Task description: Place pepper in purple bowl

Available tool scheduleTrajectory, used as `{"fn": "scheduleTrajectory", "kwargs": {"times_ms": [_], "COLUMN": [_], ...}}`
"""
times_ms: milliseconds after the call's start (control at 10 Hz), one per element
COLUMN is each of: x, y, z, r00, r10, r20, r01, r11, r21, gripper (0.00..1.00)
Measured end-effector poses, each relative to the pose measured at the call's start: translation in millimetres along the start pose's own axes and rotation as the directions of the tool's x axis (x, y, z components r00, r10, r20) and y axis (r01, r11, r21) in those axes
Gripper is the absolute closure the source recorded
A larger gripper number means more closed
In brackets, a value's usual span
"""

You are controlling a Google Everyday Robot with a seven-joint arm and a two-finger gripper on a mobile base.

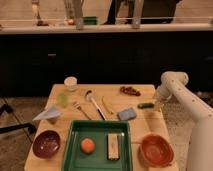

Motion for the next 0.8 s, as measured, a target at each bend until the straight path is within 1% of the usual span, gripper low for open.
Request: {"fn": "scheduleTrajectory", "kwargs": {"times_ms": [200, 300, 500, 600, 800], "x": [-0.5, -0.9, -0.8, 0.4, -0.5], "y": [0.2, 0.8, 1.9, 3.0, 3.4], "z": [6.0, 7.9, 10.1, 10.7, 10.6], "r00": [1.0, 1.0, 1.0, 1.0, 1.0], "r10": [-0.008, -0.012, -0.017, -0.019, -0.027], "r20": [-0.008, -0.011, -0.009, -0.008, -0.004], "r01": [0.008, 0.011, 0.017, 0.019, 0.027], "r11": [1.0, 1.0, 0.999, 0.999, 0.999], "r21": [-0.016, -0.023, -0.031, -0.035, -0.036], "gripper": [0.41, 0.46, 0.67, 0.79, 0.96]}}
